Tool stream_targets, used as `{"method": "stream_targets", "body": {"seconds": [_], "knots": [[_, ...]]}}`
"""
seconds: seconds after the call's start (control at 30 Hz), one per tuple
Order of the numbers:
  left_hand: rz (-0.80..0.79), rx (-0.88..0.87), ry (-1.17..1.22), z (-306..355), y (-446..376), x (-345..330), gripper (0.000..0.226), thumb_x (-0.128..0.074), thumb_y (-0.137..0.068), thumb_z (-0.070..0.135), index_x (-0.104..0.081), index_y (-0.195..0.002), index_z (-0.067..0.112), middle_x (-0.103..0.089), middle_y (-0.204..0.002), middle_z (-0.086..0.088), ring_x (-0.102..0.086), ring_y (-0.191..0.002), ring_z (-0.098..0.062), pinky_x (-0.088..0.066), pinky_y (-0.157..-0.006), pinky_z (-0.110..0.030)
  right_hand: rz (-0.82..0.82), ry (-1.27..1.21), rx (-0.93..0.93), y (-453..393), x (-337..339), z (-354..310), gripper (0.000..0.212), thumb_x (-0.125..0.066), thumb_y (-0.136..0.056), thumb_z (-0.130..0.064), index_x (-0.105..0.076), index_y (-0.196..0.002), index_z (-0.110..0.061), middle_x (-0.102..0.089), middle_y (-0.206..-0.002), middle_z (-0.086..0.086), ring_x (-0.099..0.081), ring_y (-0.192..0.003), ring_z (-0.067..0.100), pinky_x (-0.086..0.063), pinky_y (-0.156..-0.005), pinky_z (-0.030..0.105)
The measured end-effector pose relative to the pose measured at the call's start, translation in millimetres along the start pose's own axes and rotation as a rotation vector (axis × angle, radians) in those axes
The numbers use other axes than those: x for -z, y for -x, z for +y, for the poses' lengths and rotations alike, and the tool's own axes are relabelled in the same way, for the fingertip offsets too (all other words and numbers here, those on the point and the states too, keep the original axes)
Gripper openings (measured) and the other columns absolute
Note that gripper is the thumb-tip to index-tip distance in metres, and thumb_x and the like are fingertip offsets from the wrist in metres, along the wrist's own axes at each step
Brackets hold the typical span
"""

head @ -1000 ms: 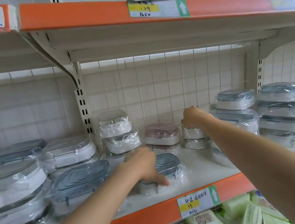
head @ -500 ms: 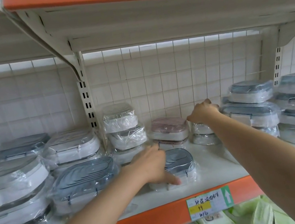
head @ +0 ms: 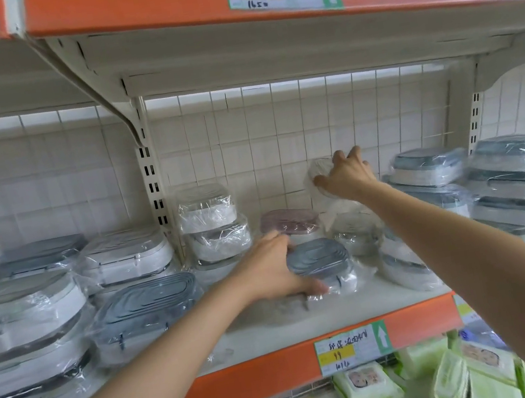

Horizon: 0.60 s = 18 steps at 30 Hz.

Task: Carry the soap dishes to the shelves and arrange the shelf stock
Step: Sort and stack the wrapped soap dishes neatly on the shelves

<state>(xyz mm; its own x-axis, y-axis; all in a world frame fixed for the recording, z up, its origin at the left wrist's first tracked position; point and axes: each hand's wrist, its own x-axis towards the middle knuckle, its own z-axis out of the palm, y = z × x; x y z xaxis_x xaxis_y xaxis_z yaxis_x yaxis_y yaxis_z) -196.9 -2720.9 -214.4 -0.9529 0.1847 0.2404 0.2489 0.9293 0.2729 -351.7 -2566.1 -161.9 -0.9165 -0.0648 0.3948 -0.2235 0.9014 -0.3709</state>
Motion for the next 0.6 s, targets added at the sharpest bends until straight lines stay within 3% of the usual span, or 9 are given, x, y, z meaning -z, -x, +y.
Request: {"method": "stream_targets", "body": {"seconds": [0.2, 0.3, 0.47, 0.6], "knots": [[0.046, -0.033, 0.126, 3.2, 28.8, 37.9, 0.078, -0.081, -0.066, 0.05, -0.048, -0.131, 0.022, -0.044, -0.124, 0.015, -0.042, -0.114, -0.001, -0.029, -0.088, -0.013, 0.018, -0.125, 0.105, 37.0, 22.3, -6.0, 0.074, -0.058, -0.086, -0.052, -0.033, -0.139, -0.007, -0.028, -0.136, 0.017, -0.05, -0.112, 0.036, -0.045, -0.092, 0.037], [0.056, -0.015, 0.099, -1.0, 50.8, 62.5, 0.076, -0.08, -0.07, 0.048, -0.048, -0.134, 0.021, -0.043, -0.125, 0.013, -0.041, -0.116, -0.002, -0.028, -0.088, -0.012, 0.014, -0.163, 0.139, 56.3, 30.7, -12.4, 0.075, -0.06, -0.085, -0.05, -0.033, -0.14, -0.008, -0.027, -0.139, 0.017, -0.049, -0.115, 0.035, -0.044, -0.099, 0.04], [0.028, 0.103, 0.078, -36.2, 92.6, 102.1, 0.07, -0.078, -0.074, 0.043, -0.05, -0.134, 0.02, -0.045, -0.134, 0.009, -0.043, -0.124, -0.006, -0.029, -0.094, -0.014, 0.002, -0.226, 0.183, 81.8, 30.7, -33.5, 0.071, -0.061, -0.085, -0.046, -0.034, -0.14, -0.008, -0.029, -0.138, 0.014, -0.046, -0.116, 0.032, -0.041, -0.099, 0.04], [0.06, 0.205, 0.062, -69.0, 122.4, 109.4, 0.068, -0.076, -0.074, 0.047, -0.051, -0.132, 0.023, -0.043, -0.135, 0.011, -0.041, -0.125, -0.006, -0.031, -0.097, -0.019, -0.021, -0.28, 0.207, 94.2, 23.8, -48.3, 0.069, -0.062, -0.085, -0.043, -0.035, -0.138, -0.008, -0.03, -0.134, 0.012, -0.047, -0.104, 0.026, -0.044, -0.095, 0.039]]}}
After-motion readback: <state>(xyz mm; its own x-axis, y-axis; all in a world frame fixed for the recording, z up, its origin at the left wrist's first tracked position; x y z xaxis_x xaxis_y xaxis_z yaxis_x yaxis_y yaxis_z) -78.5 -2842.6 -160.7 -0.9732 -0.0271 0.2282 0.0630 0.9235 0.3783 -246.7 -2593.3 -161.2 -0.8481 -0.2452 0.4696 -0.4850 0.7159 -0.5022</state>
